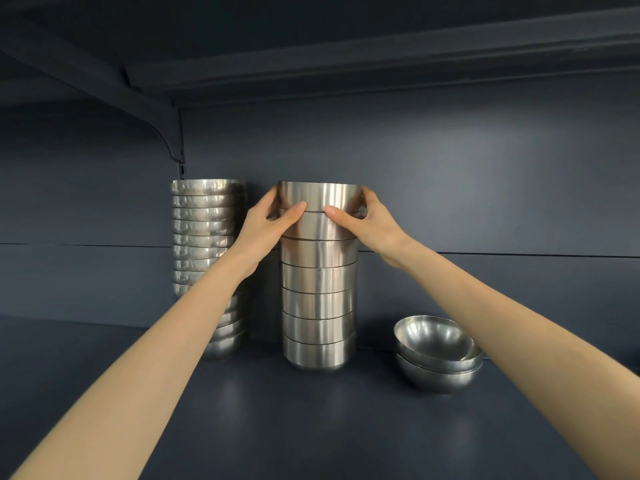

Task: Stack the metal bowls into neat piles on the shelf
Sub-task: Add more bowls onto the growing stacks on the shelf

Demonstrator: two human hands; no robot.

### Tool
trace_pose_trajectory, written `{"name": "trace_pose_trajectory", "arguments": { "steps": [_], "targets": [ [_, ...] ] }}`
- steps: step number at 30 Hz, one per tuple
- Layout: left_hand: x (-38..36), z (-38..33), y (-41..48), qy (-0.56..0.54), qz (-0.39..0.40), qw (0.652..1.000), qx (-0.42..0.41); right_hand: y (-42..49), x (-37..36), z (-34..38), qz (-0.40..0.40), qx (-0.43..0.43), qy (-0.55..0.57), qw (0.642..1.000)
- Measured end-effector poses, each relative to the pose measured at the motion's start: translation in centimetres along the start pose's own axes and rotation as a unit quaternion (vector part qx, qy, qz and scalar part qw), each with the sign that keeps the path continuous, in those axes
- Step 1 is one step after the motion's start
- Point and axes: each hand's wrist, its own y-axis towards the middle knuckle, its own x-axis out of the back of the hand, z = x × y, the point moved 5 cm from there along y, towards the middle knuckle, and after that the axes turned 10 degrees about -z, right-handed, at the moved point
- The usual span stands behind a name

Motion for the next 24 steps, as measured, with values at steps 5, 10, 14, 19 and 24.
{"name": "trace_pose_trajectory", "arguments": {
  "steps": [5,10,14,19,24],
  "targets": [
    [0.0,0.4,0.2,0.016,-0.006,1.000,-0.009,0.1,0.1,0.4,0.001,0.001,-0.010,1.000],
    [0.3,0.6,0.2,0.018,0.008,1.000,-0.013,0.1,-0.1,0.4,0.005,0.005,-0.007,1.000],
    [0.4,0.8,0.3,0.021,0.017,1.000,-0.004,0.0,-0.4,0.1,0.018,0.000,0.004,1.000],
    [0.1,0.5,-0.2,0.035,0.024,0.999,0.005,-0.4,-0.2,0.3,0.034,0.001,0.001,0.999],
    [0.8,0.6,-1.1,0.096,0.052,0.994,0.012,-1.5,0.6,0.6,0.043,0.022,-0.063,0.997]
  ]
}}
